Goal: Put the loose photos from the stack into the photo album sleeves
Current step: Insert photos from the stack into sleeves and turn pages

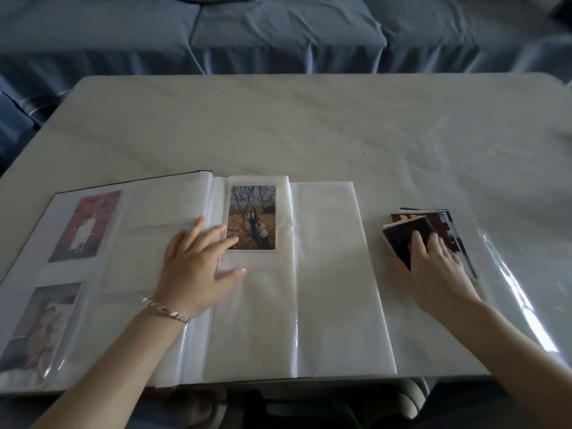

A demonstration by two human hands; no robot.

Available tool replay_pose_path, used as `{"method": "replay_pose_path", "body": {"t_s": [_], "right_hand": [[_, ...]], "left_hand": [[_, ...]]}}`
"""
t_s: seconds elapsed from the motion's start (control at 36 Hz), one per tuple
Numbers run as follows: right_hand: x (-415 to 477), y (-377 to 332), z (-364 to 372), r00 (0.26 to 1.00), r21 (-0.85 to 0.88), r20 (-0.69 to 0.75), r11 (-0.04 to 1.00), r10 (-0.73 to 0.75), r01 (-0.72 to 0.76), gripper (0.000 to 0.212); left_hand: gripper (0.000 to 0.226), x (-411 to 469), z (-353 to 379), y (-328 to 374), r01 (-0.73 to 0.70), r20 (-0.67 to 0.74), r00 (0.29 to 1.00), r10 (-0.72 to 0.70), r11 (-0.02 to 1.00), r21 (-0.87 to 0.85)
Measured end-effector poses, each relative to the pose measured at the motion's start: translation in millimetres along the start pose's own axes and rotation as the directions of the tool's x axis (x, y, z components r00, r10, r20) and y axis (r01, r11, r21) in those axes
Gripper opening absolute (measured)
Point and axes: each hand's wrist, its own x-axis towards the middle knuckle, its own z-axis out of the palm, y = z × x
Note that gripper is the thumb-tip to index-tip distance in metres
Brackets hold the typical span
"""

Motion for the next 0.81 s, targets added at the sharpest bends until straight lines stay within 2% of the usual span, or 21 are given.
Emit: {"method": "replay_pose_path", "body": {"t_s": [0.06, 0.19, 0.33, 0.39, 0.44, 0.53, 0.61, 0.64, 0.69, 0.81], "right_hand": [[-2, 1, 5, 1.000, -0.067, 0.005, 0.998, -0.006, 0.006, 0.056], [-3, -2, 10, 0.989, -0.082, -0.103, 0.992, -0.103, 0.095, 0.028], [-5, -7, 9, 0.978, -0.083, -0.154, 0.988, -0.139, 0.127, 0.016], [-6, -6, 10, 0.959, -0.041, -0.239, 0.989, -0.151, 0.145, 0.026], [-6, -4, 13, 0.953, -0.039, -0.254, 0.987, -0.164, 0.159, 0.029], [-4, -1, 17, 0.966, -0.040, -0.217, 0.990, -0.143, 0.137, 0.019], [-7, 1, 16, 0.950, -0.007, -0.272, 0.988, -0.153, 0.157, 0.007], [-7, 1, 16, 0.953, -0.022, -0.265, 0.989, -0.144, 0.144, 0.008], [-7, 3, 12, 0.966, -0.029, -0.220, 0.990, -0.138, 0.135, 0.024], [-12, 7, 3, 0.978, 0.097, -0.169, 0.985, -0.125, 0.143, 0.028]], "left_hand": [[0.067, 0, -1, 0, 0.002, -0.002, 1.000, -0.002, 1.000, -0.003], [0.067, -1, -1, 0, 0.003, 0.008, 1.000, -0.003, 1.000, 0.008], [0.073, -1, -1, 0, 0.005, 0.007, 1.000, -0.005, 1.000, 0.015], [0.083, -1, -2, 0, 0.001, 0.011, 1.000, -0.001, 1.000, 0.023], [0.086, -1, -2, 0, 0.004, 0.012, 1.000, -0.004, 1.000, 0.024], [0.086, -1, -2, 0, 0.003, 0.011, 1.000, -0.003, 1.000, 0.028], [0.087, 0, -2, 1, 0.009, 0.013, 1.000, -0.009, 1.000, 0.026], [0.087, 0, -2, 1, 0.010, 0.013, 1.000, -0.011, 1.000, 0.025], [0.088, 0, -2, 0, 0.007, 0.016, 1.000, -0.007, 1.000, 0.027], [0.074, -1, -1, 0, 0.005, 0.011, 1.000, -0.005, 1.000, 0.015]]}}
